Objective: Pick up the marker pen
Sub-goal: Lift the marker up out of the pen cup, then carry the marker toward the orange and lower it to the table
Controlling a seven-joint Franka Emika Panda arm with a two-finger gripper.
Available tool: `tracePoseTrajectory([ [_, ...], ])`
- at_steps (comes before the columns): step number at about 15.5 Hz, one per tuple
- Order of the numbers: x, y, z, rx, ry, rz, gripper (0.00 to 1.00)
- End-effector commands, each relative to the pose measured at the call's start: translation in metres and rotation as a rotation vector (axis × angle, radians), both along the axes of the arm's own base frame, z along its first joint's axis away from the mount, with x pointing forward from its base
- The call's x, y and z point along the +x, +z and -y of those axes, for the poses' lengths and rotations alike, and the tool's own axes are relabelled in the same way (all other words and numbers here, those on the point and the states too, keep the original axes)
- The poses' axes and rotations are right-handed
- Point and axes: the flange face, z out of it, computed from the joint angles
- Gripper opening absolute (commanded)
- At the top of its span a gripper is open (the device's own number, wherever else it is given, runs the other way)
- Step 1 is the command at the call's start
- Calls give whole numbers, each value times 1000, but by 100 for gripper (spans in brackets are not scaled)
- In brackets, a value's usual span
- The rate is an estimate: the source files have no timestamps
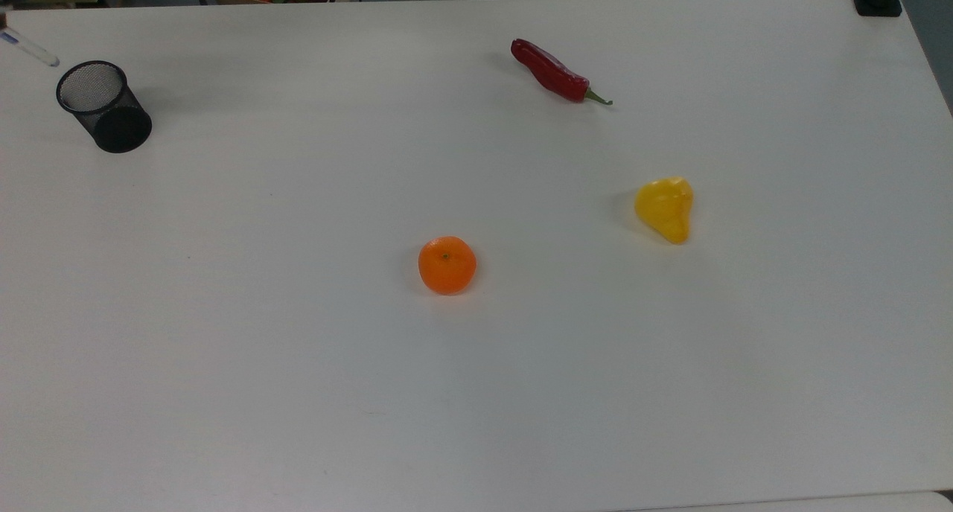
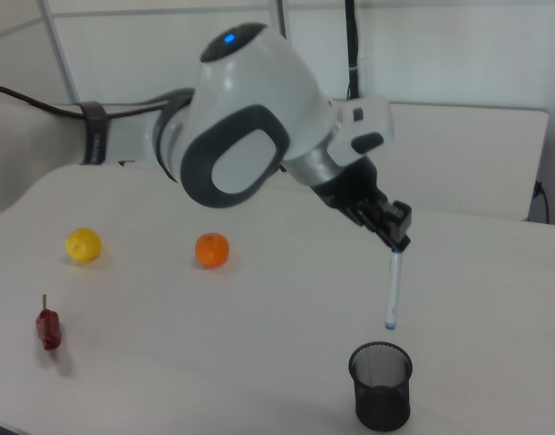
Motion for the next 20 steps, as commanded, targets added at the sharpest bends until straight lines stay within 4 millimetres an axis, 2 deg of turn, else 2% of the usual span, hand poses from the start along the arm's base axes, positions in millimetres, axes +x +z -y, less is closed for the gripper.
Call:
tracePoseTrajectory([
  [1, -8, 37, -31, 52, 29, 67, 0],
  [3, -12, 55, -48, 87, 49, 54, 0],
  [6, -10, 64, -85, 139, 102, 16, 0],
  [8, -3, 60, -109, 165, 141, -31, 0],
  [9, 1, 57, -128, 186, 162, -57, 0],
  [14, 20, 31, -215, 300, 228, -195, 0],
  [20, 48, -18, -310, 363, 314, -304, 0],
])
